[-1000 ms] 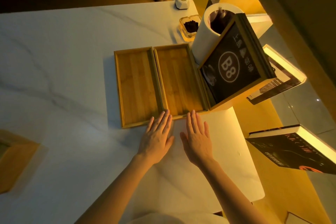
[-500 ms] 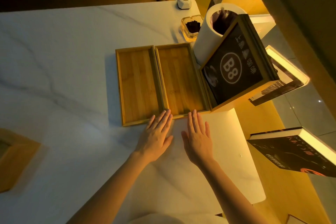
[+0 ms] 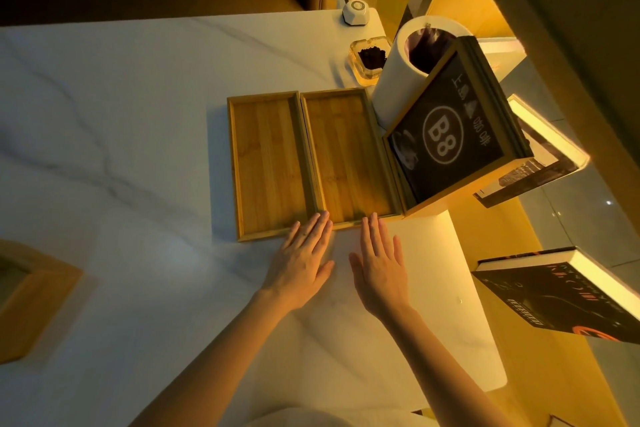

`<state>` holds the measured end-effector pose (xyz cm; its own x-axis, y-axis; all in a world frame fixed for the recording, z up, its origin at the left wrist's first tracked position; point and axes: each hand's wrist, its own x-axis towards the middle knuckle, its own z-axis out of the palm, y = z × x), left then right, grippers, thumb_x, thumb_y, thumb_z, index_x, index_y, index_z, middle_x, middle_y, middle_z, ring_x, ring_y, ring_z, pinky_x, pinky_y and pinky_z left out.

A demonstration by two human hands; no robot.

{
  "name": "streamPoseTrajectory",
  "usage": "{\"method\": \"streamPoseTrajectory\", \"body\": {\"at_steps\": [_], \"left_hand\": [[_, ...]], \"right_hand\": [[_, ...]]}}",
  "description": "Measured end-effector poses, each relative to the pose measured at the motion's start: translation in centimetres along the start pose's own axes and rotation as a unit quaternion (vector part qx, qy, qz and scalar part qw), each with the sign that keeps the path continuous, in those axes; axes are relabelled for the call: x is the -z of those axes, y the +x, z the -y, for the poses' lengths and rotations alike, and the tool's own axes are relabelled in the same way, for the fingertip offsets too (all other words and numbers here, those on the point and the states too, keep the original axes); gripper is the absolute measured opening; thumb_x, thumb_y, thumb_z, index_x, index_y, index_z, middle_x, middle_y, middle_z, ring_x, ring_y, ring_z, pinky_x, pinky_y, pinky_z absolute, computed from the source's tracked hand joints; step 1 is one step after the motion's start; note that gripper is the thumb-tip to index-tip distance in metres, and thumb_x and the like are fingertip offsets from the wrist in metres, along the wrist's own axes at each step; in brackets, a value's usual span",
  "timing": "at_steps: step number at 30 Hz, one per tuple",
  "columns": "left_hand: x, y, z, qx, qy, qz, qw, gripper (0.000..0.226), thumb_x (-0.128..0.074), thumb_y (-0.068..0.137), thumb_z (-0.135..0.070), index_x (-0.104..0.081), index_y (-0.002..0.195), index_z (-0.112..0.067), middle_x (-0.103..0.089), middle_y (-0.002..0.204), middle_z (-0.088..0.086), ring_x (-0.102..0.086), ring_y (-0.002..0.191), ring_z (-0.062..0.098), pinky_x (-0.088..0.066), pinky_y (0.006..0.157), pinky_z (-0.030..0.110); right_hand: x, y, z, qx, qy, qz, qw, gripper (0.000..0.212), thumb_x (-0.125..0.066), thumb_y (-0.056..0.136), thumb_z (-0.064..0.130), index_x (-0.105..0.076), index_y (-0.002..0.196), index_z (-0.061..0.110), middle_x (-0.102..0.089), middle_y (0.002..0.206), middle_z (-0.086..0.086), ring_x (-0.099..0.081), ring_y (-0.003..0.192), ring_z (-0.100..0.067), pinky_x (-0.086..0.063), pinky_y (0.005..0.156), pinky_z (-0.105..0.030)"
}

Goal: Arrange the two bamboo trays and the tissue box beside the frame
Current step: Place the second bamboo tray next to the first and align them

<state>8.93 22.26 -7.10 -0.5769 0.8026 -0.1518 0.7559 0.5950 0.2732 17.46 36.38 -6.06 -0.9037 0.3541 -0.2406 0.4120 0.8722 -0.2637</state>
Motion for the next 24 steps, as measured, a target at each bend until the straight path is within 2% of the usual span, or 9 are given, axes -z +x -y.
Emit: {"method": "streamPoseTrajectory", "body": {"at_steps": [6, 8, 9, 12, 14, 16, 18, 21, 24], "left_hand": [[0.1, -0.1, -0.1, 0.005, -0.018, 0.002, 1.0, 0.06, -0.022, 0.092, -0.044, 0.015, 0.135, -0.021, 0.013, 0.148, -0.003, 0.012, 0.138, 0.016, 0.007, 0.111, 0.035], [0.3, 0.0, -0.2, 0.005, -0.034, -0.002, 0.999, 0.06, -0.025, 0.093, -0.041, 0.011, 0.136, -0.021, 0.012, 0.148, -0.003, 0.008, 0.14, 0.016, 0.005, 0.112, 0.034], [0.6, 0.0, -0.3, 0.004, -0.058, -0.011, 0.998, 0.059, -0.027, 0.093, -0.04, 0.005, 0.138, -0.02, 0.007, 0.15, -0.003, 0.003, 0.14, 0.015, 0.002, 0.112, 0.033], [2.3, 0.3, -0.2, 0.033, -0.184, -0.062, 0.98, 0.048, -0.037, 0.093, -0.032, -0.027, 0.137, -0.016, -0.029, 0.149, 0.004, -0.029, 0.135, 0.019, -0.026, 0.109, 0.033], [3.3, 0.4, 0.4, 0.072, -0.206, -0.124, 0.968, 0.042, -0.041, 0.092, -0.026, -0.039, 0.131, -0.013, -0.044, 0.14, 0.009, -0.049, 0.122, 0.022, -0.044, 0.1, 0.035], [3.8, 0.5, 1.7, 0.137, -0.177, -0.189, 0.956, 0.04, -0.045, 0.091, -0.022, -0.042, 0.129, -0.011, -0.046, 0.138, 0.013, -0.052, 0.118, 0.026, -0.049, 0.095, 0.039], [3.9, 0.4, 3.2, 0.233, -0.137, -0.208, 0.94, 0.048, -0.046, 0.09, -0.024, -0.034, 0.134, -0.01, -0.037, 0.143, 0.018, -0.04, 0.128, 0.031, -0.042, 0.102, 0.042], [3.6, 0.2, 5.3, 0.336, -0.113, -0.164, 0.921, 0.059, -0.041, 0.092, -0.027, -0.015, 0.139, -0.005, -0.022, 0.15, 0.02, -0.021, 0.138, 0.033, -0.025, 0.111, 0.045], [2.9, -0.1, 6.5, 0.337, -0.104, -0.138, 0.926, 0.054, -0.034, 0.094, -0.019, -0.01, 0.139, -0.003, -0.021, 0.15, 0.019, -0.017, 0.139, 0.031, -0.017, 0.113, 0.044]], "right_hand": [[0.3, 0.0, 0.3, -0.002, -0.011, -0.001, 1.0, 0.058, -0.023, 0.095, 0.042, 0.006, 0.141, 0.021, 0.014, 0.148, 0.002, 0.018, 0.136, -0.02, 0.008, 0.112, -0.036], [0.8, 0.2, 0.6, -0.006, -0.01, -0.008, 1.0, 0.056, -0.024, 0.094, 0.042, -0.005, 0.142, 0.019, 0.001, 0.152, 0.0, 0.01, 0.138, -0.02, 0.003, 0.113, -0.037], [1.2, 0.4, 0.8, -0.01, -0.005, -0.016, 1.0, 0.055, -0.026, 0.094, 0.041, -0.014, 0.142, 0.017, -0.011, 0.153, -0.002, 0.001, 0.14, -0.021, -0.003, 0.113, -0.038], [2.8, 1.5, 1.6, -0.012, 0.02, -0.074, 0.997, 0.042, -0.04, 0.093, 0.032, -0.045, 0.128, 0.011, -0.049, 0.137, -0.011, -0.04, 0.13, -0.03, -0.031, 0.107, -0.041], [3.7, 2.6, 2.3, 0.024, 0.051, -0.089, 0.994, 0.035, -0.045, 0.092, 0.026, -0.051, 0.122, 0.01, -0.057, 0.128, -0.012, -0.049, 0.121, -0.03, -0.041, 0.098, -0.04], [4.3, 3.9, 3.4, 0.082, 0.072, -0.067, 0.992, 0.036, -0.043, 0.093, 0.024, -0.046, 0.127, 0.012, -0.053, 0.133, -0.011, -0.045, 0.126, -0.028, -0.039, 0.1, -0.039], [4.3, 4.9, 4.4, 0.119, 0.071, -0.024, 0.99, 0.043, -0.039, 0.095, 0.025, -0.033, 0.136, 0.015, -0.039, 0.145, -0.008, -0.03, 0.136, -0.024, -0.028, 0.109, -0.039], [3.7, 6.0, 5.6, 0.114, 0.05, 0.039, 0.991, 0.053, -0.032, 0.096, 0.03, -0.009, 0.143, 0.018, -0.009, 0.155, -0.005, -0.002, 0.142, -0.021, -0.008, 0.114, -0.038], [3.1, 6.3, 6.1, 0.108, 0.02, 0.072, 0.991, 0.055, -0.027, 0.096, 0.034, 0.0, 0.142, 0.018, 0.003, 0.155, -0.003, 0.008, 0.141, -0.019, 0.0, 0.114, -0.037]]}}
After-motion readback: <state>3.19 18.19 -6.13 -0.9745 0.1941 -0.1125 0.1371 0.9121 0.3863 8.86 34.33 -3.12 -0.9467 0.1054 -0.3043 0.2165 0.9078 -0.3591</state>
